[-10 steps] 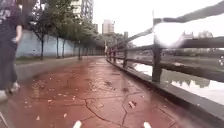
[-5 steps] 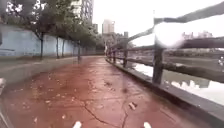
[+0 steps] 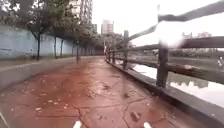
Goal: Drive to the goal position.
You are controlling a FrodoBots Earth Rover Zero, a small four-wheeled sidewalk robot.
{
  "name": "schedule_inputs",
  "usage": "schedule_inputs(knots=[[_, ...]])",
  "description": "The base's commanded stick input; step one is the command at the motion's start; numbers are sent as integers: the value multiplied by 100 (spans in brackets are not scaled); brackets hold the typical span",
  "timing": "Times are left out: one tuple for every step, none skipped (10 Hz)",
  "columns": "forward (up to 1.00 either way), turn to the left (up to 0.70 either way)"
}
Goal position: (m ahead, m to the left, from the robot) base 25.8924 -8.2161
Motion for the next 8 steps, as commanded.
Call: schedule_inputs(knots=[[0,0],[0,0],[24,0],[50,0],[50,0],[50,4],[50,40],[50,50]])
